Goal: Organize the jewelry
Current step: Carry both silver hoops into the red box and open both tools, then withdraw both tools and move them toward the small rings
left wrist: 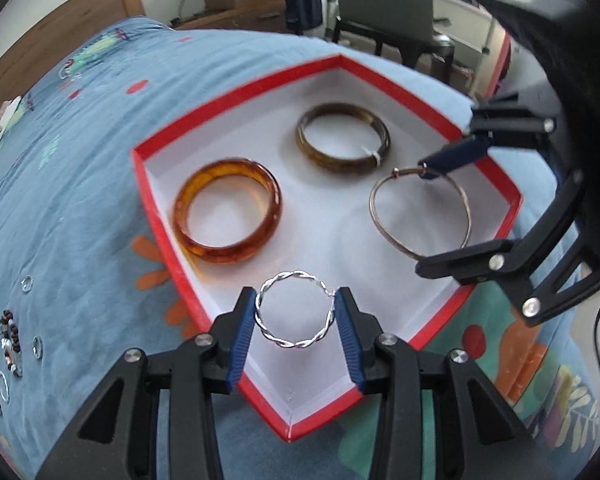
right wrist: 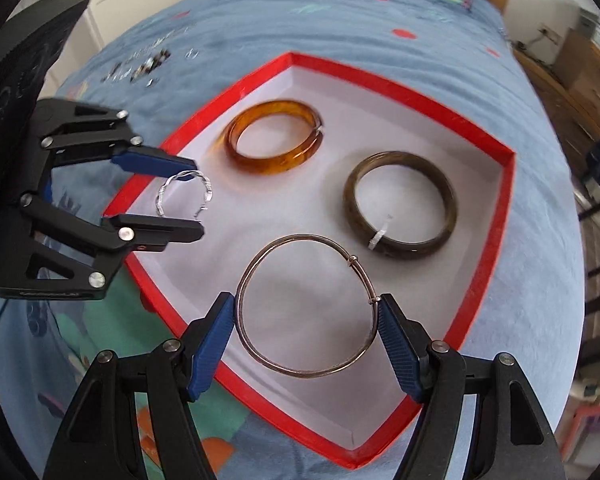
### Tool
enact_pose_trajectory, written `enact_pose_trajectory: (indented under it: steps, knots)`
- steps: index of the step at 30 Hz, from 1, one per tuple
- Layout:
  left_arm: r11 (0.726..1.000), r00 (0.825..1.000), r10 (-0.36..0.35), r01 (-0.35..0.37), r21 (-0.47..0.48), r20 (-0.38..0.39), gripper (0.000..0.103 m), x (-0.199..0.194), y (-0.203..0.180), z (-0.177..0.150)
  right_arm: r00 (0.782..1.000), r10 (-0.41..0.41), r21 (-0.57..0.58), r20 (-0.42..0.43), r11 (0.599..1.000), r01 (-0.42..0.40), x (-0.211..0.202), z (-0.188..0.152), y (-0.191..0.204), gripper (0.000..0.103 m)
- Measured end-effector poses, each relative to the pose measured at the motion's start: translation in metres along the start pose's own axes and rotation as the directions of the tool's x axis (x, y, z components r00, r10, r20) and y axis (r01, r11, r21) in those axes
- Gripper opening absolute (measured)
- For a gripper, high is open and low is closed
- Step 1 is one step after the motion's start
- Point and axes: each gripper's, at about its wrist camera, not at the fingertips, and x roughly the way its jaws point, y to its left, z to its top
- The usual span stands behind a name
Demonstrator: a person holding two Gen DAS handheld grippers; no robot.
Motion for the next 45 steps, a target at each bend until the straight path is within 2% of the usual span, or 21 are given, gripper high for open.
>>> enact_pose_trajectory:
  steps: [8, 19, 28, 37, 42, 45]
  knots:
    - [0.999, 1.0, -0.004, 0.005, 0.051, -0.024, 0.039, 0.007, -0.002, -0.003, 0.995, 0.014, -0.071, -0.097, 0.997, -0.021, 0.009, 0.006, -0.001, 0.071]
    - [0.999, 0.999, -0.017, 0.018, 0.05, -0.031, 0.04, 0.007, 0.0, 0.001, 0.994, -0.009, -0.08, -0.105, 0.997, 0.0, 0.013, 0.01, 0.002, 0.071]
    - [0.998, 0.998, -0.064, 0.064, 0.0, -0.025, 0.043, -0.008, 0.004, 0.001, 0.998, -0.035, -0.039, -0.047, 0.999, 0.033, -0.02, -0.002, -0.004, 0.075]
    - [0.999, 0.997, -0.044, 0.045, -0.023, 0.064, 0.047, -0.063, 0.004, -0.012, 0.997, -0.064, 0.065, 0.052, 0.996, 0.061, -0.075, -0.027, 0.004, 0.075]
    - [0.998, 0.994, -0.033, 0.039, -0.05, 0.103, 0.047, -0.098, 0.007, -0.032, 0.991, -0.069, 0.103, 0.111, 0.993, 0.058, -0.098, -0.041, 0.024, 0.076]
    - [0.992, 0.992, -0.034, 0.047, -0.115, 0.119, 0.047, -0.118, 0.015, -0.058, 0.988, -0.046, 0.115, 0.145, 0.993, 0.029, -0.104, -0.041, 0.043, 0.076]
